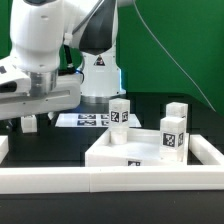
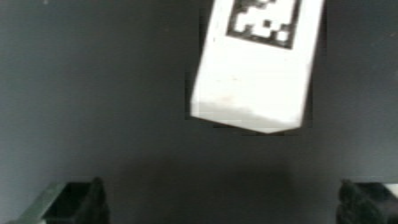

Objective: Assemble square table

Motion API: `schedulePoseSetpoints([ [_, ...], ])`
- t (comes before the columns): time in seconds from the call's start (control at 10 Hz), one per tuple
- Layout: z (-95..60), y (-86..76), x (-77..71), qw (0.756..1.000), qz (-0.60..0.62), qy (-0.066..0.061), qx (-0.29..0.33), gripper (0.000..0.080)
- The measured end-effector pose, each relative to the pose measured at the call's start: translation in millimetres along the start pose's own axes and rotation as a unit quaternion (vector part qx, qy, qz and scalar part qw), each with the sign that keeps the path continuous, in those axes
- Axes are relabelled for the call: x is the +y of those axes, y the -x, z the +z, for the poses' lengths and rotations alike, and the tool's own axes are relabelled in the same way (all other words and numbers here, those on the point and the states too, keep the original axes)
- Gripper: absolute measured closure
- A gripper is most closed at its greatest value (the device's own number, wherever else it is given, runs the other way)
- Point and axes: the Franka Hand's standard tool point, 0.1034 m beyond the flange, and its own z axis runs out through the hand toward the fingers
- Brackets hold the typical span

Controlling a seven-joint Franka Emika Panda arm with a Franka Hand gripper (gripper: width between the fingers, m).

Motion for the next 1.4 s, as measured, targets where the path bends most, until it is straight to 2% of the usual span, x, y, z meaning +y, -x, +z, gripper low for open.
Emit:
schedulePoseSetpoints([
  [0.2, 1.9, -4.0, -4.4, 0.999, -0.002, -0.007, -0.047, 0.0151],
  [0.3, 4.5, -2.4, -4.9, 0.997, -0.001, -0.005, -0.075, 0.0151],
  [0.4, 10.5, 2.4, 0.0, 0.995, -0.001, 0.016, -0.099, 0.0151],
  [0.5, 13.4, 8.0, -1.3, 0.992, -0.003, 0.019, -0.122, 0.0151],
  [0.7, 14.6, 19.1, 1.1, 0.985, -0.01, 0.017, -0.17, 0.0151],
  [0.8, 17.0, 18.8, -3.3, 0.978, -0.004, 0.01, -0.207, 0.0151],
  [1.1, 19.0, 15.2, -2.8, 0.975, -0.006, 0.009, -0.22, 0.0151],
  [1.4, 26.3, 20.2, -3.6, 0.974, 0.044, 0.021, -0.221, 0.0151],
])
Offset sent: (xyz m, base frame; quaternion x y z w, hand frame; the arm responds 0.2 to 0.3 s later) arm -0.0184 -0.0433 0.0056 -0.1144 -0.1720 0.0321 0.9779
